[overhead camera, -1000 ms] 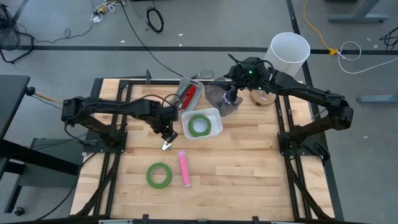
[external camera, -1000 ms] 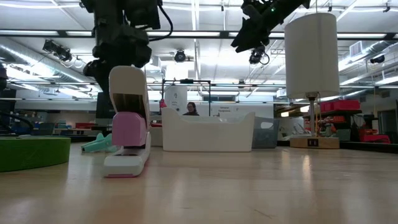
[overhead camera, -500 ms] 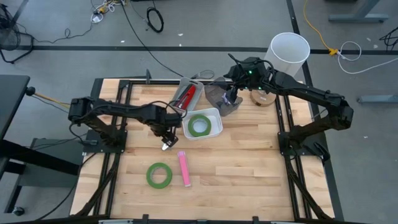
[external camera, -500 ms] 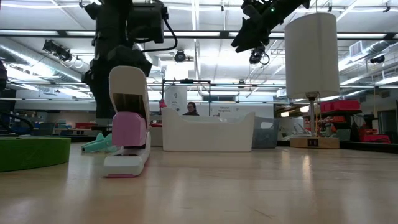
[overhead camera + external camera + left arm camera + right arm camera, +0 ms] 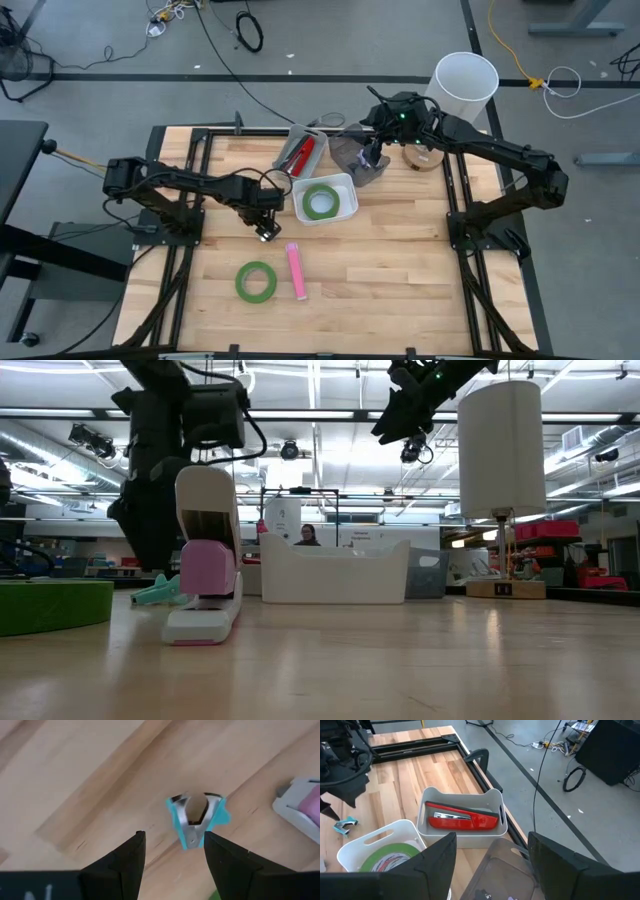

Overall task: Pick and place Stapler, Stapler remover, tape
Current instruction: Put the blue staple remover into the black bin

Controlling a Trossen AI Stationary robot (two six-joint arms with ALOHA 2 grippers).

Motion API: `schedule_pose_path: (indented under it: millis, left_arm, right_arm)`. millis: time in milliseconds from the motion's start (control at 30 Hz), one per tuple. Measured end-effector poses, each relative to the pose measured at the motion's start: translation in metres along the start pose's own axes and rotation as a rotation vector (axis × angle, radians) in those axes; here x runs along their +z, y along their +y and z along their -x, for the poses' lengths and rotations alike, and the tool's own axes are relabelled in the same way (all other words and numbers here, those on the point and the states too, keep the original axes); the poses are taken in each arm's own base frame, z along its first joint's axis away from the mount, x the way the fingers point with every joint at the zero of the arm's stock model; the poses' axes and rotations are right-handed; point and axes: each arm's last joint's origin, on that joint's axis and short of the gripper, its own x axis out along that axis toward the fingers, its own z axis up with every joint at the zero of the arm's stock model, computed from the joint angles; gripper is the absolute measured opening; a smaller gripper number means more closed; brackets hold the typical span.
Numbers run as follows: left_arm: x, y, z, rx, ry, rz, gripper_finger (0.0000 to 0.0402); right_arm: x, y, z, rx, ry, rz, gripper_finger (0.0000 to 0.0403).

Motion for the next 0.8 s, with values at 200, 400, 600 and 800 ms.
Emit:
schedule_pose_path:
  millis: [200, 400, 600, 800]
  left_arm:
    - [-0.0040, 0.0047, -0.0110, -0.015, 0.000, 0.031, 0.0202]
    - [-0.0035, 0.0048, -0.0120, -0.017, -0.012, 0.031, 0.0164]
    - [-0.0014, 0.0036, -0.0120, -0.018, -0.045, 0.053, 0.0124]
    - [-0.0015, 0.0033, -0.0120, -0.027, -0.038, 0.052, 0.0103]
  right_arm:
    - [0.0000, 0.0000, 0.0000, 0.000, 0.000, -0.007, 0.0245]
    - [0.0000, 0.0000, 0.0000, 0.000, 0.000, -0.007, 0.0245]
    - [-0.0001, 0.0000, 0.0000, -0.001, 0.001, -0.007, 0.0245]
    - [-0.0001, 0.0000, 0.0000, -0.001, 0.001, -0.007, 0.0245]
